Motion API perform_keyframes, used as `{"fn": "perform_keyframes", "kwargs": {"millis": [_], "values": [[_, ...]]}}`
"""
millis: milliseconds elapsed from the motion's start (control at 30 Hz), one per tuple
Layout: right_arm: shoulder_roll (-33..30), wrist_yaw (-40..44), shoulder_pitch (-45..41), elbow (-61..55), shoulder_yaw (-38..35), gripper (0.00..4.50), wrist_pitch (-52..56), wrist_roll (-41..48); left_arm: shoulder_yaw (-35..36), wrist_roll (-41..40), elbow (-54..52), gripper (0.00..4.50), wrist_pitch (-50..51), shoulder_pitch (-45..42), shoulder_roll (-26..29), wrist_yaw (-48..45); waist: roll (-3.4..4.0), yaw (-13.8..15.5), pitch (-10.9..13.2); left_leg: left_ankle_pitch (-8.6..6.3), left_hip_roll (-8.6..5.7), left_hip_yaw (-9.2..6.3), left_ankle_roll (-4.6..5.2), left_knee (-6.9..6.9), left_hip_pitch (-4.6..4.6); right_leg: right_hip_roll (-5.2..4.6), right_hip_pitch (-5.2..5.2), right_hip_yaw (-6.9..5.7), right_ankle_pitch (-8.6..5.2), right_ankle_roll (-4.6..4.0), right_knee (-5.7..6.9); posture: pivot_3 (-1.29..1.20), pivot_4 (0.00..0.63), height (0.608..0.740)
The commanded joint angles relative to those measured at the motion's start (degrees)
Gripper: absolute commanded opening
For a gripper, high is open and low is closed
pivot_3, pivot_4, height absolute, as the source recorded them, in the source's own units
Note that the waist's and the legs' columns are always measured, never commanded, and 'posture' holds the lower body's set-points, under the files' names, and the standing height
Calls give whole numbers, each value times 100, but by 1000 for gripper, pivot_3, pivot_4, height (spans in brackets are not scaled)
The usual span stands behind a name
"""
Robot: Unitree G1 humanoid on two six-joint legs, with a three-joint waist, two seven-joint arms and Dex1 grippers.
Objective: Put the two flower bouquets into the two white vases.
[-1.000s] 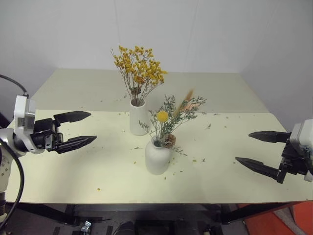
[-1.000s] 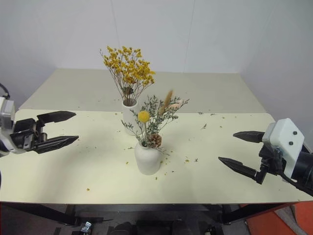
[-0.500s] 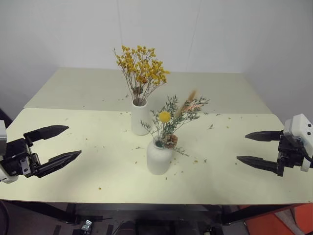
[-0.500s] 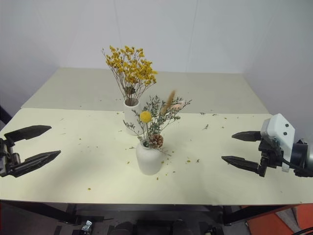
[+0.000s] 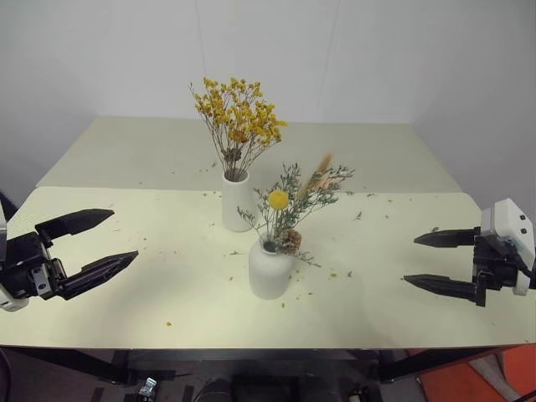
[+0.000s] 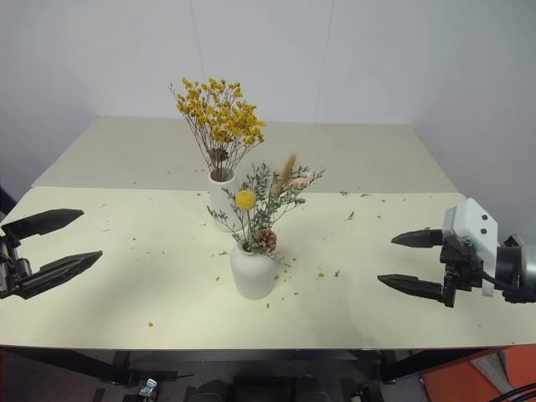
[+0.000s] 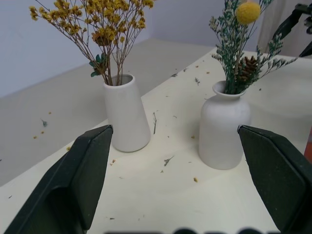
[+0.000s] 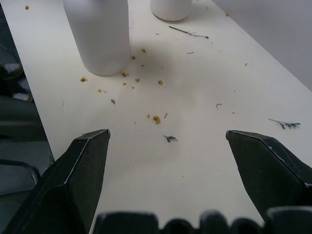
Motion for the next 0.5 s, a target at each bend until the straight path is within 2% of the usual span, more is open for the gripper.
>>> {"fn": "perform_keyframes", "kwargs": {"millis": [33,500], "values": [[-96,31,-121,45,-156,4500,-121,-14,296,-70,-94,4456,-36,99,15,-34,0,-5,0,0,1,2,0,-1,1,0,-2,1,0,0,0,0,150,740],[-159,111,-323,195,-48,4500,-206,-109,476,-383,-187,4456,-10,156,-139,279,0,-4,0,0,4,19,0,-4,-3,0,-19,7,0,-1,9,0,150,740]]}}
